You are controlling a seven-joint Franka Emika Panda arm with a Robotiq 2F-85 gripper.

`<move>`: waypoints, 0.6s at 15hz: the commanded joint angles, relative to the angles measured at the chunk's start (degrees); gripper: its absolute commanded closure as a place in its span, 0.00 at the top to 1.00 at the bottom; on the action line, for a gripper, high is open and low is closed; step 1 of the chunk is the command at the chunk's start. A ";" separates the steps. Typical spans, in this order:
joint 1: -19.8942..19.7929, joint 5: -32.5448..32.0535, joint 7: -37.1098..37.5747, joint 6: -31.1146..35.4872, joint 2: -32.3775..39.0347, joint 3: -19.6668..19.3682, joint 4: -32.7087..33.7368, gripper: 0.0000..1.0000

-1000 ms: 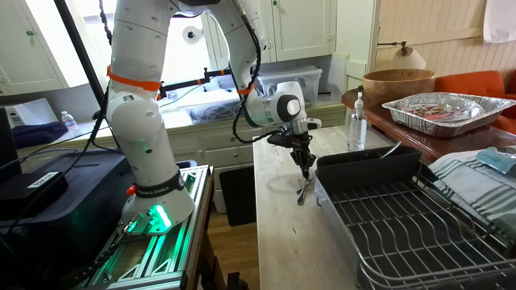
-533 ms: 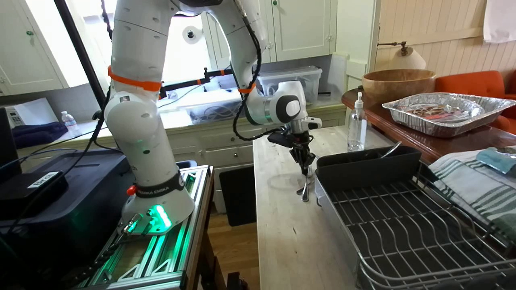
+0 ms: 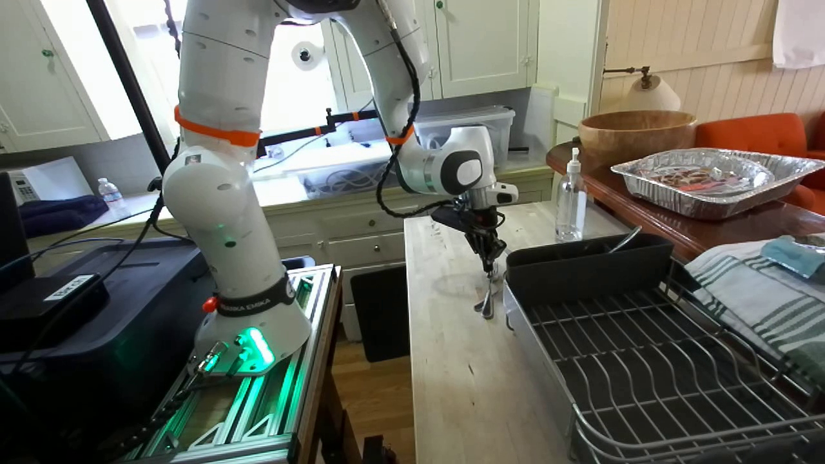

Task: Pick up the spoon and place it in the cutlery provision on the drying rack

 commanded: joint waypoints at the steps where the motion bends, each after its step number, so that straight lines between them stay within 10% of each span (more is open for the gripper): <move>1: -0.03 0.64 -0.94 -0.81 0.18 -0.63 1.08 0.00; 9: 0.06 -0.33 0.03 -0.68 0.01 -3.83 0.24 0.00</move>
